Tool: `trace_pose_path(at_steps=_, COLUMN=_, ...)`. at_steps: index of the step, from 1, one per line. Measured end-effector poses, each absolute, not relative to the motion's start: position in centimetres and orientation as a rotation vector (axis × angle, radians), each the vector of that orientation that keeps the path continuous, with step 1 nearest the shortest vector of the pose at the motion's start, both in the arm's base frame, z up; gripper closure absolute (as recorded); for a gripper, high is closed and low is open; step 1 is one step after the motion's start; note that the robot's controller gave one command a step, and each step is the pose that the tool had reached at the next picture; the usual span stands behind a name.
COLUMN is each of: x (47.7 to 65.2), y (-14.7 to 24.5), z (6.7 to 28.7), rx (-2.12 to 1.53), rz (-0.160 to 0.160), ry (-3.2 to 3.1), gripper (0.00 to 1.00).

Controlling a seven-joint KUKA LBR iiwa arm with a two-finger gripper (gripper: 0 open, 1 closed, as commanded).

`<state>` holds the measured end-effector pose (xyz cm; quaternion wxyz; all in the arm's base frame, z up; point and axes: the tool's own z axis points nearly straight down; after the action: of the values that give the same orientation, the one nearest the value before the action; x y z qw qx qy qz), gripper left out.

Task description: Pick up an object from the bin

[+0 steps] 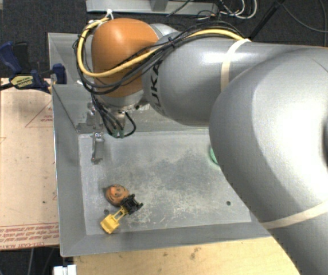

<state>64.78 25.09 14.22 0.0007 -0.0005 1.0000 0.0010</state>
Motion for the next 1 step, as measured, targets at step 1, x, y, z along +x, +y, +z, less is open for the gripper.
trace_pose_path(at_steps=1, x=62.58, y=23.75, z=11.61, rx=0.15, rz=0.009, ry=3.129, gripper=0.0)
